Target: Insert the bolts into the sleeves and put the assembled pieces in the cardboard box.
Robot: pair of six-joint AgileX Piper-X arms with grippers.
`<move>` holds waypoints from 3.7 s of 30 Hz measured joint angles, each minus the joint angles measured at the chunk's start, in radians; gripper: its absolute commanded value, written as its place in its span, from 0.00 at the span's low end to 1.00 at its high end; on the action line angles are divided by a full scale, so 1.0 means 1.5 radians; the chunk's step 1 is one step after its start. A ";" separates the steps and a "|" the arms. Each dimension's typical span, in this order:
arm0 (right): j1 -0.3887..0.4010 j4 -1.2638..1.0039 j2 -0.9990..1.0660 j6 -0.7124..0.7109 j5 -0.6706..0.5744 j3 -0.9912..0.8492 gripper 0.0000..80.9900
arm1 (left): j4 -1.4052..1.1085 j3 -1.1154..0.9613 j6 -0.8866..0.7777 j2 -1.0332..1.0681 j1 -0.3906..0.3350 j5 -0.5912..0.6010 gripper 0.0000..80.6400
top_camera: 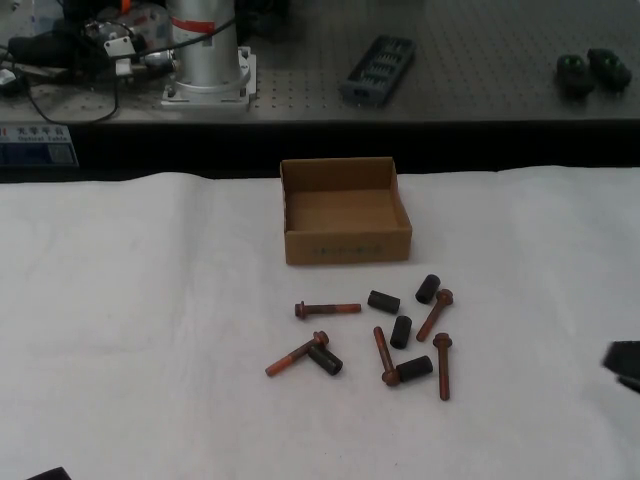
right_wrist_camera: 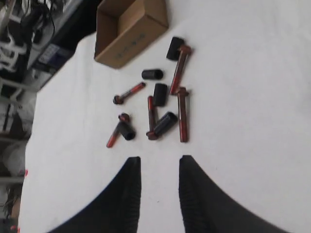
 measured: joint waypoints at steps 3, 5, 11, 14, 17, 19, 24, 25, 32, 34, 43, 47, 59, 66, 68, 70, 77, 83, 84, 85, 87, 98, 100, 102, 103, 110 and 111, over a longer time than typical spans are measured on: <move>0.047 0.000 0.082 0.000 0.000 -0.038 0.27 | 0.000 0.000 0.000 0.000 0.000 -0.001 0.51; 0.091 0.011 0.146 0.000 0.004 -0.077 0.27 | 0.000 0.000 0.000 0.000 0.000 -0.002 0.51; 0.218 0.159 0.360 -0.045 0.104 -0.227 0.27 | 0.000 0.000 0.000 0.000 0.000 -0.004 0.51; 0.234 0.225 0.403 -0.104 0.170 -0.292 0.27 | 0.000 0.000 0.000 0.000 0.000 -0.004 0.51; 0.247 0.262 0.448 -0.145 0.237 -0.349 0.25 | 0.000 0.000 0.000 0.000 0.000 -0.004 0.51; 0.247 0.270 0.466 -0.170 0.265 -0.378 0.19 | 0.000 0.000 0.000 0.000 0.000 -0.004 0.51; 0.247 0.218 0.477 -0.227 0.276 -0.405 0.06 | 0.000 0.000 0.000 0.000 0.000 -0.004 0.51; 0.247 0.214 0.477 -0.227 0.275 -0.405 0.07 | 0.000 0.000 0.000 0.000 0.000 -0.004 0.51; 0.247 0.171 0.485 -0.235 0.257 -0.408 0.07 | 0.000 0.000 0.000 0.000 0.000 -0.004 0.51; 0.247 0.175 0.503 -0.235 0.261 -0.408 0.07 | 0.000 0.000 0.000 0.000 0.000 -0.004 0.51; 0.247 0.174 0.544 -0.238 0.264 -0.409 0.07 | 0.000 0.000 0.000 0.000 0.000 -0.004 0.51; 0.247 0.174 0.566 -0.244 0.265 -0.425 0.07 | 0.000 0.000 0.000 0.000 0.000 -0.010 0.51; 0.247 0.215 0.582 -0.284 0.268 -0.476 0.22 | 0.000 0.000 0.000 0.000 0.000 -0.018 0.51; 0.248 0.282 0.582 -0.291 0.301 -0.476 0.35 | 0.000 0.000 0.000 0.000 0.000 -0.018 0.51; 0.248 0.286 0.582 -0.293 0.305 -0.476 0.33 | 0.000 0.000 0.000 0.000 0.000 -0.018 0.51; 0.248 0.285 0.582 -0.293 0.306 -0.476 0.33 | 0.000 0.000 0.000 0.000 0.000 -0.018 0.51; 0.248 0.280 0.582 -0.271 0.305 -0.476 0.33 | 0.000 0.000 0.000 0.000 0.000 -0.025 0.51; 0.248 0.244 0.589 -0.224 0.305 -0.476 0.33 | 0.000 0.000 0.000 0.000 0.000 -0.030 0.51; 0.248 0.241 0.594 -0.216 0.305 -0.477 0.33 | 0.000 0.000 0.000 0.000 0.000 -0.030 0.51; 0.248 0.241 0.598 -0.209 0.307 -0.478 0.33 | 0.000 0.000 0.000 0.000 0.000 -0.030 0.51; 0.248 0.245 0.608 -0.196 0.306 -0.478 0.33 | 0.000 0.000 0.000 0.000 0.000 -0.030 0.51; 0.248 0.236 0.632 -0.147 0.316 -0.481 0.33 | 0.000 0.000 0.000 0.000 0.000 -0.035 0.51; 0.248 0.234 0.632 -0.146 0.316 -0.481 0.33 | 0.004 0.000 0.000 0.000 0.000 -0.039 0.51; 0.248 0.234 0.632 -0.146 0.316 -0.481 0.33 | 0.011 0.000 0.000 0.000 0.000 -0.051 0.51; 0.248 0.233 0.634 -0.145 0.316 -0.481 0.33 | 0.012 0.000 0.000 0.000 0.000 -0.055 0.51; 0.248 0.227 0.645 -0.137 0.316 -0.488 0.26 | 0.013 0.000 0.000 0.000 0.000 -0.059 0.51; 0.248 0.227 0.646 -0.135 0.316 -0.489 0.23 | 0.014 0.000 0.000 0.000 0.000 -0.059 0.51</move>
